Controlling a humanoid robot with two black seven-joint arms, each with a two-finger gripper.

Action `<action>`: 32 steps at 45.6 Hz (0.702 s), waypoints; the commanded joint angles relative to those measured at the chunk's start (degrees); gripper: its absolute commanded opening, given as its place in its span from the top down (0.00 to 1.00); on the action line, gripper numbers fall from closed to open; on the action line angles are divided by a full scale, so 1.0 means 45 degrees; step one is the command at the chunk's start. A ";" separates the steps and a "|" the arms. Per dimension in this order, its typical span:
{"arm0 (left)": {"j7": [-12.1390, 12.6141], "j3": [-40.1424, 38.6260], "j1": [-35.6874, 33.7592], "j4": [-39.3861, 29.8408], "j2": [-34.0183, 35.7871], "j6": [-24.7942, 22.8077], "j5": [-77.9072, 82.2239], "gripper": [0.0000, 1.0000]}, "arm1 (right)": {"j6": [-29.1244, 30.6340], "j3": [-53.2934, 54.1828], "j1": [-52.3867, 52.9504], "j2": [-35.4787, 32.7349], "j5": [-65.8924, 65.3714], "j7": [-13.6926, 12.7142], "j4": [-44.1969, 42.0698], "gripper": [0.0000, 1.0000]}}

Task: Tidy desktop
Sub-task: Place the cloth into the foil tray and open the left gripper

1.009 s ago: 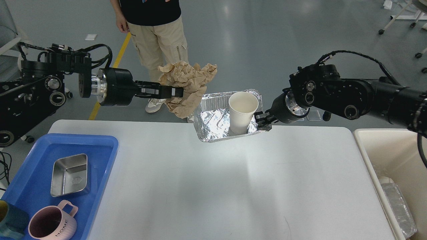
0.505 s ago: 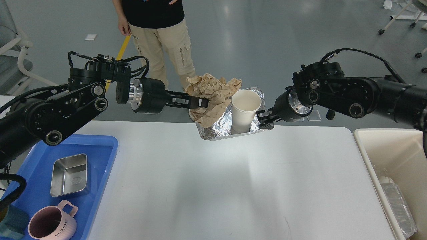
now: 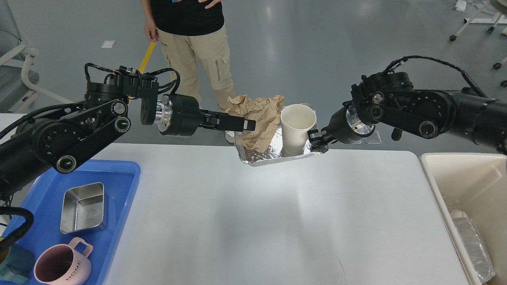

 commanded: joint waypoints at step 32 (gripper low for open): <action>0.0525 -0.0463 0.0723 -0.0039 0.2027 0.0896 -0.1901 0.03 | 0.0002 -0.0001 -0.0097 -0.0196 0.0000 0.0000 -0.0001 1.00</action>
